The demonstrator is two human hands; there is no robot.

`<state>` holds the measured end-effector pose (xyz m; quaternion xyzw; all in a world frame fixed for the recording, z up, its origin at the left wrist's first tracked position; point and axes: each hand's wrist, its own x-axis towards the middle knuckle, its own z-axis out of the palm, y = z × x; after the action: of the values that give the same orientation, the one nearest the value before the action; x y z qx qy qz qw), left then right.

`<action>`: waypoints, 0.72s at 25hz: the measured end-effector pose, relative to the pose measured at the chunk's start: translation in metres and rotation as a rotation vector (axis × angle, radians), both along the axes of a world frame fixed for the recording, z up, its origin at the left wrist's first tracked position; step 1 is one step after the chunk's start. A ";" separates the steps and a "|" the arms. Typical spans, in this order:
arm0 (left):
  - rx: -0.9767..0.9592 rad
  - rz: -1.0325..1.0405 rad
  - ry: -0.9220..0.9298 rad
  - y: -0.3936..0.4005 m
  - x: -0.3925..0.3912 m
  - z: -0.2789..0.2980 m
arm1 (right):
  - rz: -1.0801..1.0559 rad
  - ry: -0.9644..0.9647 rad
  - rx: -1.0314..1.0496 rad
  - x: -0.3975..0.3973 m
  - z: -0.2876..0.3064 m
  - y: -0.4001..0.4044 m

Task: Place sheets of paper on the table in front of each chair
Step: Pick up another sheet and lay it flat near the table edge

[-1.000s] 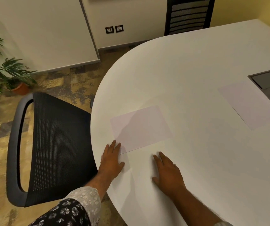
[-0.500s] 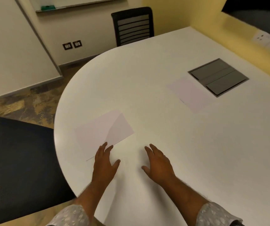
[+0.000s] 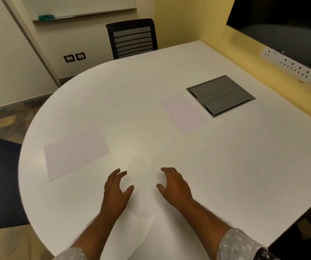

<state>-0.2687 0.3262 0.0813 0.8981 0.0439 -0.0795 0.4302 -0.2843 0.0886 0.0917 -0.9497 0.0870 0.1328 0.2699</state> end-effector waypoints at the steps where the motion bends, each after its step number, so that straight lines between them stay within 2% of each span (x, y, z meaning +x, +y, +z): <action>1: -0.046 0.036 0.019 -0.014 -0.004 0.003 | -0.010 0.002 0.009 -0.002 0.002 -0.012; 4: -0.217 0.127 0.095 -0.050 -0.015 0.018 | -0.052 -0.006 0.045 -0.011 0.007 -0.039; 6: -0.273 0.114 0.119 -0.066 -0.016 0.027 | -0.086 -0.017 0.069 -0.018 0.009 -0.049; 15: -0.276 -0.093 0.172 -0.080 -0.001 0.045 | -0.312 -0.114 0.151 -0.039 0.023 -0.040; 18: -0.299 -0.094 0.191 -0.092 0.002 0.044 | -0.385 -0.171 0.196 -0.046 0.024 -0.041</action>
<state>-0.2669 0.2345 0.1255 0.8135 0.0301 -0.1902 0.5487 -0.3305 0.0473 0.1153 -0.8927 0.2302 0.0058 0.3874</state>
